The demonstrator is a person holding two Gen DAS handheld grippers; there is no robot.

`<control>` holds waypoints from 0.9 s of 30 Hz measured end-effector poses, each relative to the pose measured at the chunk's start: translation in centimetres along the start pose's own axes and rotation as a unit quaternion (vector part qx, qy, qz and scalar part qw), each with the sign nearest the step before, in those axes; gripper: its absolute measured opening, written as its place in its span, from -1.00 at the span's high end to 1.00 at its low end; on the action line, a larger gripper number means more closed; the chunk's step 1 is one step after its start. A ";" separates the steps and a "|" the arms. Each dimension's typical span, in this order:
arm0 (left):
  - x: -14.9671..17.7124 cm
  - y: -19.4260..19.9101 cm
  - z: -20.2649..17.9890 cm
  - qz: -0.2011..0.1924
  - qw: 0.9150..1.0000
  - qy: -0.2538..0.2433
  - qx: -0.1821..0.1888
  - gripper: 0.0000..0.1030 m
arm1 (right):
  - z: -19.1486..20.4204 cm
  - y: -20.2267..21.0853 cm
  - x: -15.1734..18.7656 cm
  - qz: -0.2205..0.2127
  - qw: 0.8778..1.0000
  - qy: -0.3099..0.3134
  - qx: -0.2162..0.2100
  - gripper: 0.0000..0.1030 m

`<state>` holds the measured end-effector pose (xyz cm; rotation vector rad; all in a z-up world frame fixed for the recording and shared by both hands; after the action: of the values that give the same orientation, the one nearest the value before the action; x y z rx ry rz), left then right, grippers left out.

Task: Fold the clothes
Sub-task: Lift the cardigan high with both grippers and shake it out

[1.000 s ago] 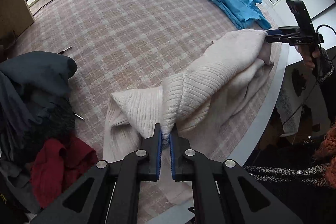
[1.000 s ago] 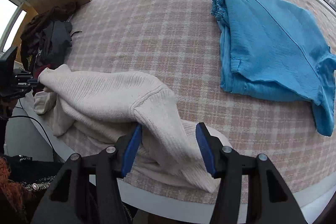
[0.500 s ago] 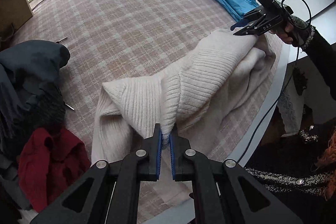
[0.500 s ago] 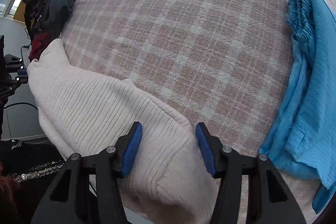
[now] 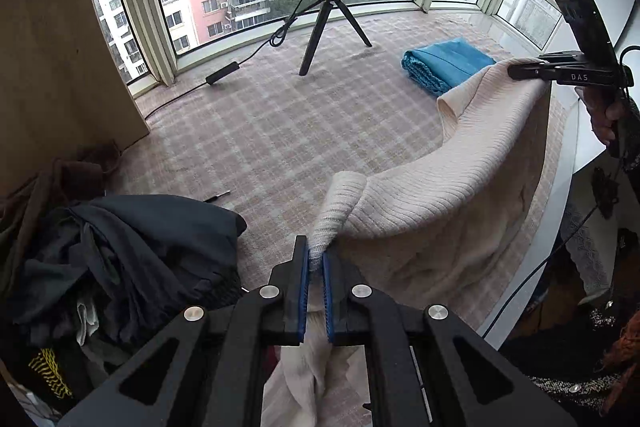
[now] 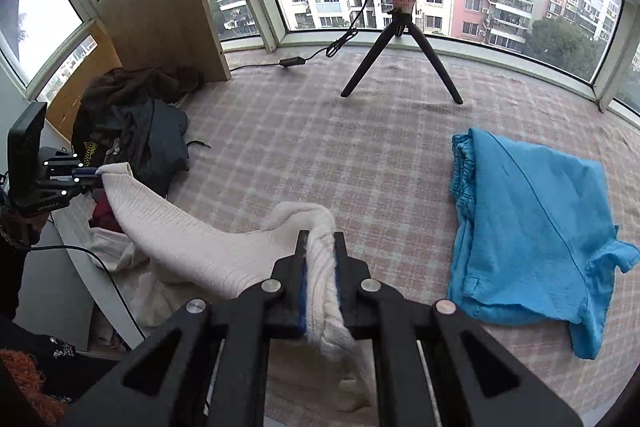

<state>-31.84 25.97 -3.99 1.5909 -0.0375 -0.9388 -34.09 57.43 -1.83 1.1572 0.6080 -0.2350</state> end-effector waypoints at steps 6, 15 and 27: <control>-6.5 15.1 3.3 -0.140 0.986 -0.014 -0.092 0.90 | 5.2 14.1 -9.4 -0.166 0.984 0.050 0.035 0.85; -5.6 32.1 1.2 -0.252 0.954 -0.037 -0.160 0.90 | 12.0 25.4 -7.7 -0.248 0.963 0.088 0.062 1.00; 4.3 14.8 2.2 -0.054 0.991 -0.010 -0.123 0.90 | 13.7 9.2 1.5 -0.055 0.995 0.078 -0.016 0.68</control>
<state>-23.29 17.97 6.27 1.3657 0.1469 -1.0016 -24.03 48.83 8.20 1.1186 0.8116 -0.2299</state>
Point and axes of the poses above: each gripper's, at about its wrist camera, not at the fingertips, and y roughly against the way its jaws point, z to its left, x to its underside, the point moved 5 cm from there along -y, roughly the way its jaws point, and after that the axes turned 5 degrees about -x, right-handed, at the moved point
